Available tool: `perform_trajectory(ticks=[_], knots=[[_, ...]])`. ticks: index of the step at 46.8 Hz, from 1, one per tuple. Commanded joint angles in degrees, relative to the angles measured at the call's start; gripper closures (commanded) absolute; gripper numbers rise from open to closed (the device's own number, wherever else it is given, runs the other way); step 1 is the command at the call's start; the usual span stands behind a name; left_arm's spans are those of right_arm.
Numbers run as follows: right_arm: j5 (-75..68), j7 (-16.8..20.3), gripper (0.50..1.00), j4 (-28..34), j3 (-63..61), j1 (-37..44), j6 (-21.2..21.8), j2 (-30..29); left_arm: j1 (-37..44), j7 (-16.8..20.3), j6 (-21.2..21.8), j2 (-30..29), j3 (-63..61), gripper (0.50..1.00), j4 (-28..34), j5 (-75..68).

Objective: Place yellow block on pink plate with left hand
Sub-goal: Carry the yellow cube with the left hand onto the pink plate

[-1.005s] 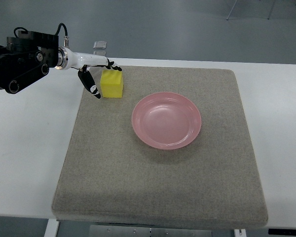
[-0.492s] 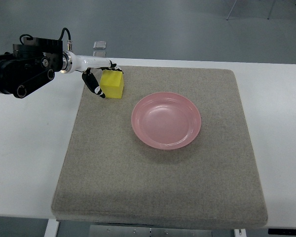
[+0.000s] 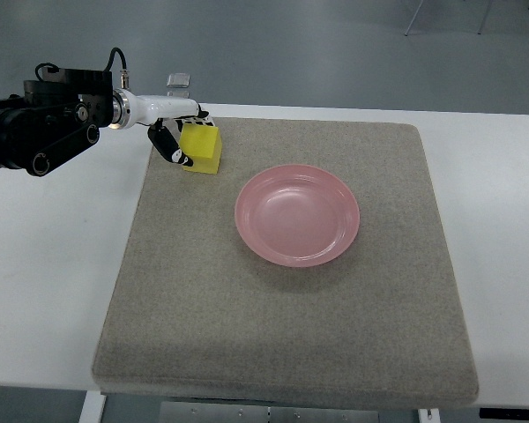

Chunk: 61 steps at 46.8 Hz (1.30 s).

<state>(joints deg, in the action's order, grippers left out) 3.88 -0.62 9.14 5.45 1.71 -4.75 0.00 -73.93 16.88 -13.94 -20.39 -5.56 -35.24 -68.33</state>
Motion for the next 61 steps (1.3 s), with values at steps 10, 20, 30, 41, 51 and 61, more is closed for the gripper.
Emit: perform_trajectory(ticks=[10, 20, 30, 41, 51, 61], knots=[[0.0, 0.0, 0.576, 0.0, 0.0, 0.0, 0.0, 0.0, -1.1, 0.0, 0.0, -0.2, 5.3, 0.776, -3.3, 0.3], [0.0, 0.0, 0.576, 0.0, 0.0, 0.0, 0.0, 0.0, -2.3, 0.4, 0.0, -0.7, 7.7, 0.776, -11.0, 0.2], [0.0, 0.0, 0.576, 0.0, 0.0, 0.0, 0.0, 0.0, -2.5, 0.4, -0.1, -0.8, 7.8, 0.776, -17.7, 0.1], [0.1, 0.0, 0.576, 0.0, 0.0, 0.0, 0.0, 0.0, -1.8, 0.3, -0.6, 0.4, 7.5, 0.765, -18.3, -0.1], [0.0, 0.0, 0.576, 0.0, 0.0, 0.0, 0.0, 0.0, 0.3, -0.4, -0.8, 3.6, 7.3, 0.754, -17.8, -0.1], [0.0, 0.0, 0.576, 0.0, 0.0, 0.0, 0.0, 0.0, 1.9, -0.5, -0.6, 5.4, 7.2, 0.754, -15.8, -0.5]])
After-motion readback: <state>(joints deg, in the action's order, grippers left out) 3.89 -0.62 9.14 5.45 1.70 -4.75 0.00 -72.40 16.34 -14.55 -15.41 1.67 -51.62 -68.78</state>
